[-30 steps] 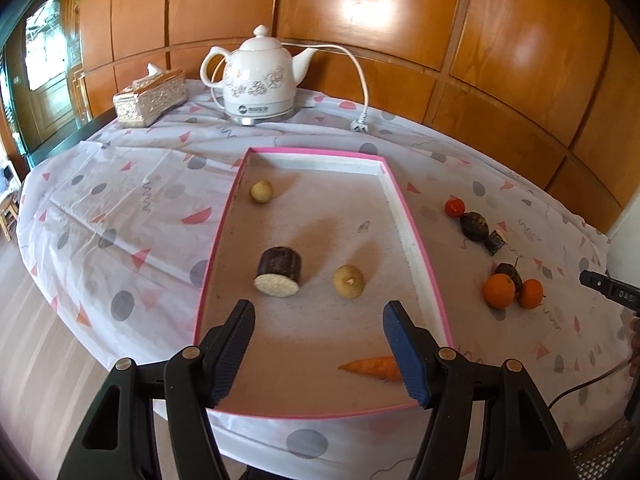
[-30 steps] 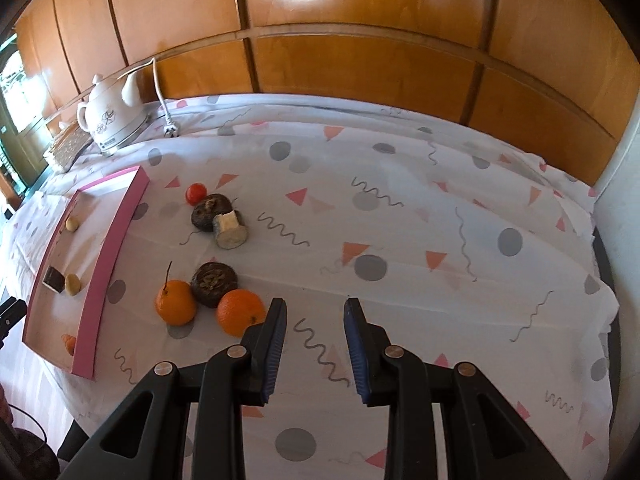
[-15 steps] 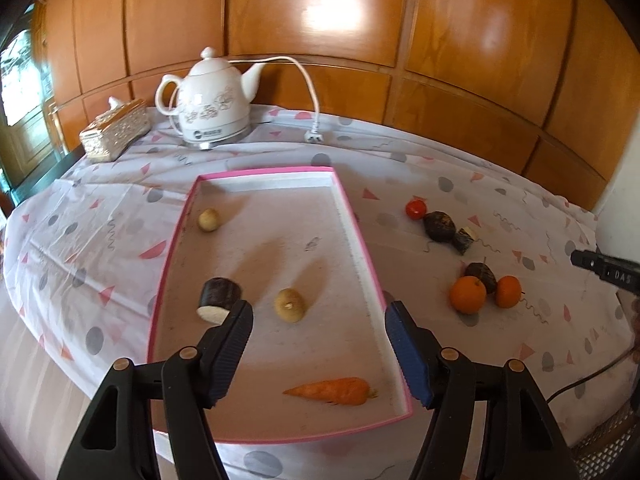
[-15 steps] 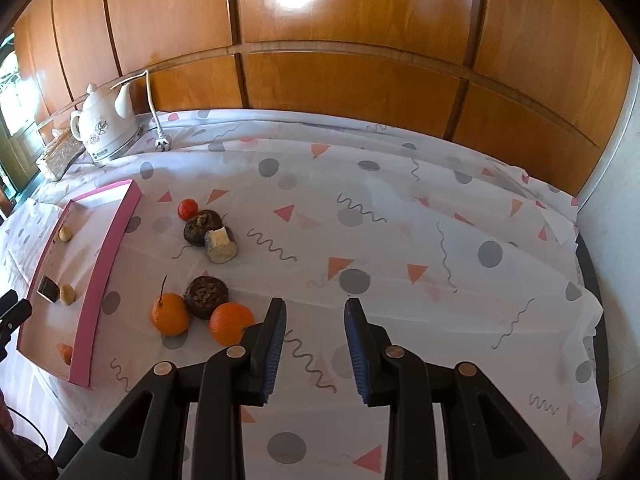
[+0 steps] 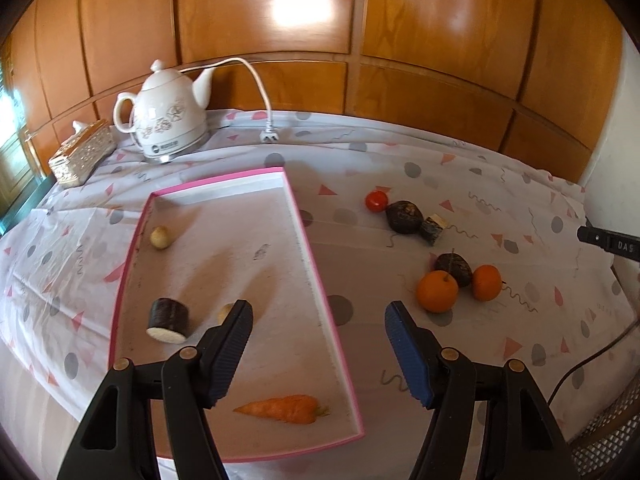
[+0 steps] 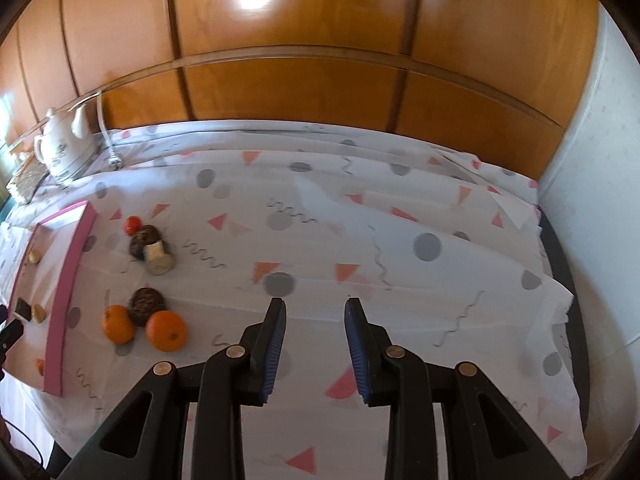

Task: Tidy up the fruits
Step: 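Move the left tool toward the mandarin orange with a stem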

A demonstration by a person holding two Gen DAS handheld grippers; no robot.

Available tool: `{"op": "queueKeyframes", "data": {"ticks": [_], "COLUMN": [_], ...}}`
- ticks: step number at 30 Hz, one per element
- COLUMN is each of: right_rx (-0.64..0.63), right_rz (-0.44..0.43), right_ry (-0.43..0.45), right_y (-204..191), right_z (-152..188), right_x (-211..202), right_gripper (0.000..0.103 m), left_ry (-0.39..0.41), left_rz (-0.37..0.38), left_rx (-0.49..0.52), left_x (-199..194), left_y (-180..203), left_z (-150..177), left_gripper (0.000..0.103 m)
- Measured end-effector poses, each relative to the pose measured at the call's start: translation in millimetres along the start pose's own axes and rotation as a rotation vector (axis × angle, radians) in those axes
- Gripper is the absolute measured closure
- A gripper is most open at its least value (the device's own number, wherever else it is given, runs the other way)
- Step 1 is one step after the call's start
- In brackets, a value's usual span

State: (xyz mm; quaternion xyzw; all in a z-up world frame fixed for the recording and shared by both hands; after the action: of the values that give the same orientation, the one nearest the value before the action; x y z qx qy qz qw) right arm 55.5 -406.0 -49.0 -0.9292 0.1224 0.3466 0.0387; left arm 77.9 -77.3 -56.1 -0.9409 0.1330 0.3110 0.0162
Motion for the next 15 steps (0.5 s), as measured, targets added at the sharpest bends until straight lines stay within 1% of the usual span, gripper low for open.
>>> {"op": "queueKeyframes", "data": {"ticks": [7,15], "right_rx": [0.036,0.154], "right_rz": [0.076,0.207], "right_ry": [-0.020,-0.033], "right_y": [40,103], "right_z": [-2,1], "right_x": [6,16], "right_gripper": [0.072,0.072], "left_ry": [-0.019,-0.049], "left_rz": [0.031,0.071], "left_rx": [0.038,0.085], "left_x": [12,28], "left_y": [22,48], "left_z": [-1,0], "left_gripper": [0.034,0.034]}}
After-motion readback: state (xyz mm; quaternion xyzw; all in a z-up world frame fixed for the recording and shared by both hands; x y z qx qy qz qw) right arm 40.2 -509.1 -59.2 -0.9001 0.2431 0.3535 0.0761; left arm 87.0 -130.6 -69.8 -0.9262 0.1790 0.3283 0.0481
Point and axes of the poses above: each gripper's, at about its wrist camera, not at the fingertips, and x roughly the way its jaws point, y to its right, z to its underside, the point moved 6 cm from there along x, roughly the way its jaws point, and after that the axes turned 12 degrees about y, right-handed, at the moved point
